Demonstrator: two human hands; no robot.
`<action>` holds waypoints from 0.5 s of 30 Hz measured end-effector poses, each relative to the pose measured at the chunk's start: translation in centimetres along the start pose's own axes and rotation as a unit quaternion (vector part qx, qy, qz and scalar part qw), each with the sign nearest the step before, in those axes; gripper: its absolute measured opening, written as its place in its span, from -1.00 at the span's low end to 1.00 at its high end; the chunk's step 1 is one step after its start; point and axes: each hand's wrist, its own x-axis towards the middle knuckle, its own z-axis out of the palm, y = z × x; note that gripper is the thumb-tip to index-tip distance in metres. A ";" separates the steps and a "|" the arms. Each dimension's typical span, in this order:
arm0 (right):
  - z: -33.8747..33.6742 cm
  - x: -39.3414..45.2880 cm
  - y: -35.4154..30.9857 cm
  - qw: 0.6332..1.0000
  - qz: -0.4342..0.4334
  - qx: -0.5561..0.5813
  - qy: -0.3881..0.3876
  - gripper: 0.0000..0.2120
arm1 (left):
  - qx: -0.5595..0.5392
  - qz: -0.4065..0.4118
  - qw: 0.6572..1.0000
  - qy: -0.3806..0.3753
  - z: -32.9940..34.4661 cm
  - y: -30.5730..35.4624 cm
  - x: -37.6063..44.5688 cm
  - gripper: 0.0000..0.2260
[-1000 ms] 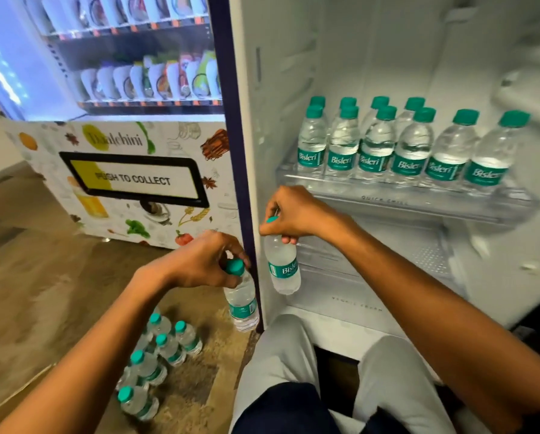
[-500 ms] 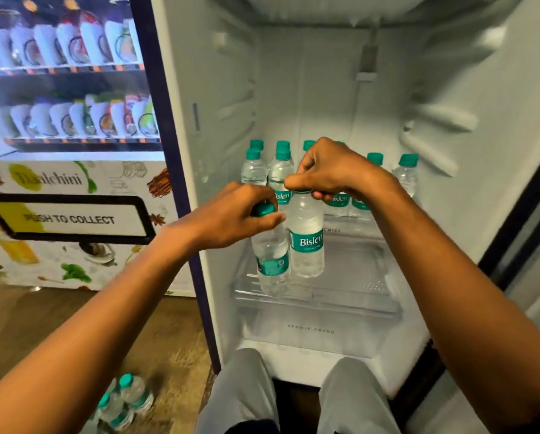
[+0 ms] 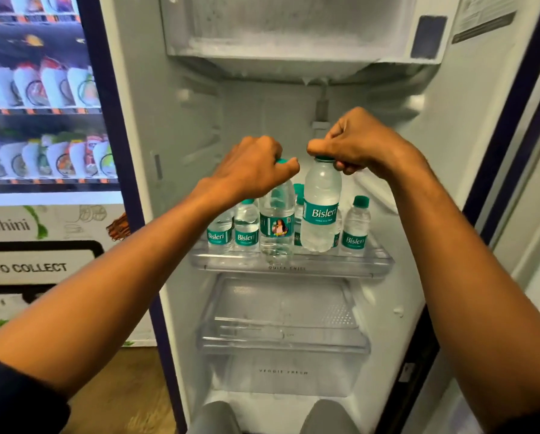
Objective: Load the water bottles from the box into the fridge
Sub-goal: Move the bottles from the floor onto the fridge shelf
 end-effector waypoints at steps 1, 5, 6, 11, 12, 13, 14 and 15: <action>-0.6 0.3 -0.1 1.000 -0.002 -0.001 0.009 -0.66 | -0.003 -0.003 1.000 0.003 -0.1 0.2 1.0 -0.57; -2.4 1.7 -0.4 0.998 -0.008 -0.011 0.054 -0.66 | -0.048 -0.027 0.998 0.009 -0.6 1.2 4.5 -0.56; -2.6 2.1 -0.5 0.998 -0.010 -0.017 0.066 -0.66 | -0.058 -0.035 0.998 0.012 -0.7 1.4 5.1 -0.56; -3.5 3.9 -0.4 0.989 -0.028 -0.063 0.131 -0.68 | -0.090 -0.061 0.994 0.031 -0.7 2.0 8.5 -0.53; -3.6 4.3 -0.3 0.987 -0.027 -0.068 0.140 -0.69 | -0.102 -0.066 0.992 0.035 -0.6 2.0 9.1 -0.53; -3.6 4.8 -0.2 0.986 -0.025 -0.072 0.149 -0.69 | -0.110 -0.074 0.990 0.040 -0.6 2.0 9.7 -0.53; -3.6 5.4 -0.1 0.984 -0.025 -0.075 0.160 -0.70 | -0.112 -0.081 0.989 0.046 -0.5 2.1 10.3 -0.52; -3.5 6.0 0.1 0.982 -0.026 -0.079 0.172 -0.70 | -0.112 -0.089 0.988 0.053 -0.5 2.2 11.0 -0.50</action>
